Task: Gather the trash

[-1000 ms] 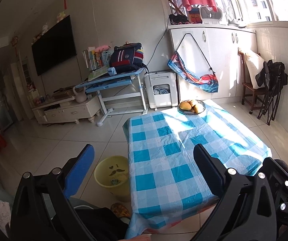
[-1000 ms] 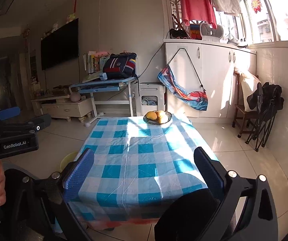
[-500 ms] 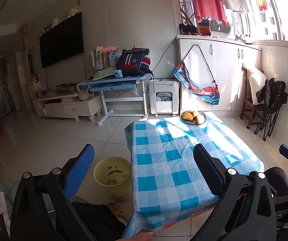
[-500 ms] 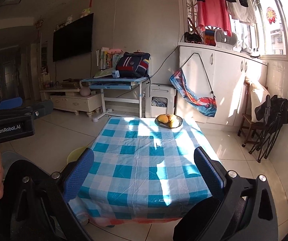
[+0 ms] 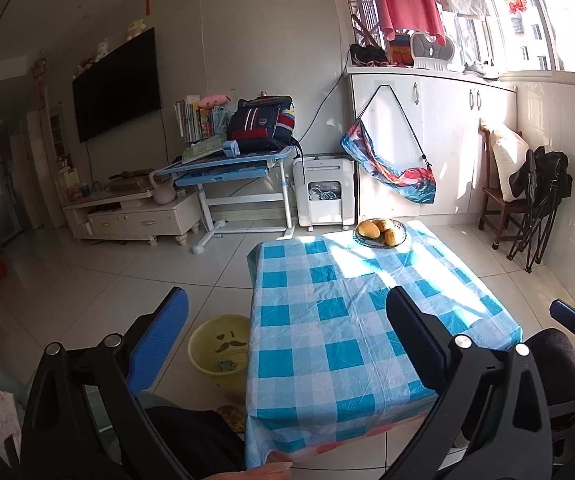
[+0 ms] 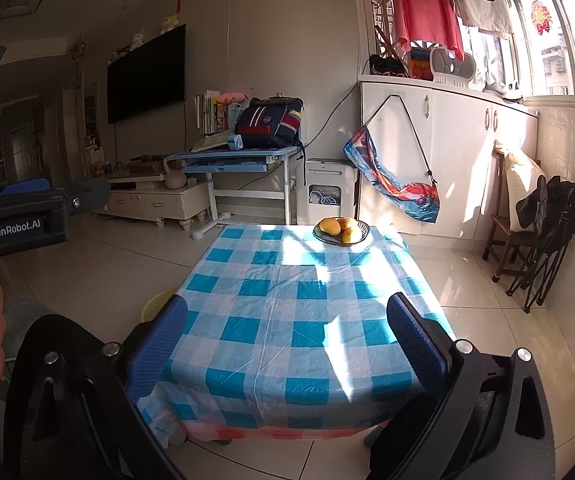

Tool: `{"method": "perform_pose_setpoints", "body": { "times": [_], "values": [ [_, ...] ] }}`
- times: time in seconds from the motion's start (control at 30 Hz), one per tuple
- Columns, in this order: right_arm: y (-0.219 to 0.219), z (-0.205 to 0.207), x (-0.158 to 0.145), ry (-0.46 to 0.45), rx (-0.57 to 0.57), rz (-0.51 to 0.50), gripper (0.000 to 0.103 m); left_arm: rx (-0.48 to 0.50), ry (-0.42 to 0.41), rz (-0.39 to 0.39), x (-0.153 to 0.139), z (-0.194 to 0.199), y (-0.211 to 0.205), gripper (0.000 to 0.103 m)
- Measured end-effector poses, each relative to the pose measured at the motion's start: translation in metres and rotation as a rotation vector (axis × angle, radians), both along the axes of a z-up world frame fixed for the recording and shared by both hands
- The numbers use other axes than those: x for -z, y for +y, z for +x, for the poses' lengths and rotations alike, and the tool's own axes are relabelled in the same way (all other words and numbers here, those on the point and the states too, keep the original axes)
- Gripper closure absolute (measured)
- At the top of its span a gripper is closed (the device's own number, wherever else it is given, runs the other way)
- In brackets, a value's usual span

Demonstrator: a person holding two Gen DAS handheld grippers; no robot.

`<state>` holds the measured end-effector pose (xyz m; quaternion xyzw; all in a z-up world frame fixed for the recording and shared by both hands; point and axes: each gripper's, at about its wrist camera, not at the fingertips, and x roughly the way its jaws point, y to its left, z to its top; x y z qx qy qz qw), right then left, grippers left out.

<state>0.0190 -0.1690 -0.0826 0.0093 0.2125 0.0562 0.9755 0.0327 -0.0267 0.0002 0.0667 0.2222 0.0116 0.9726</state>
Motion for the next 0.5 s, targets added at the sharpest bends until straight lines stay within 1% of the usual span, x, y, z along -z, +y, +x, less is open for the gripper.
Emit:
{"method": "perform_pose_setpoints", "body": {
  "times": [0.2, 0.37, 0.43, 0.5],
  "values": [
    [-0.004, -0.003, -0.007, -0.029, -0.004, 0.010, 0.008, 0.015, 0.007, -0.015, 0.000, -0.006, -0.005, 0.007],
    [0.001, -0.003, -0.010, -0.051, -0.022, 0.016, 0.008, 0.032, 0.040, -0.058, 0.005, -0.008, -0.003, 0.007],
    [0.004, -0.003, -0.010, -0.056, -0.028, 0.021, 0.008, 0.025, 0.040, -0.052, 0.007, -0.011, -0.005, 0.007],
    [0.006, -0.003, -0.011, -0.061, -0.038, 0.024, 0.008, -0.001, 0.018, -0.029, 0.007, -0.016, -0.003, 0.007]
  ]
}}
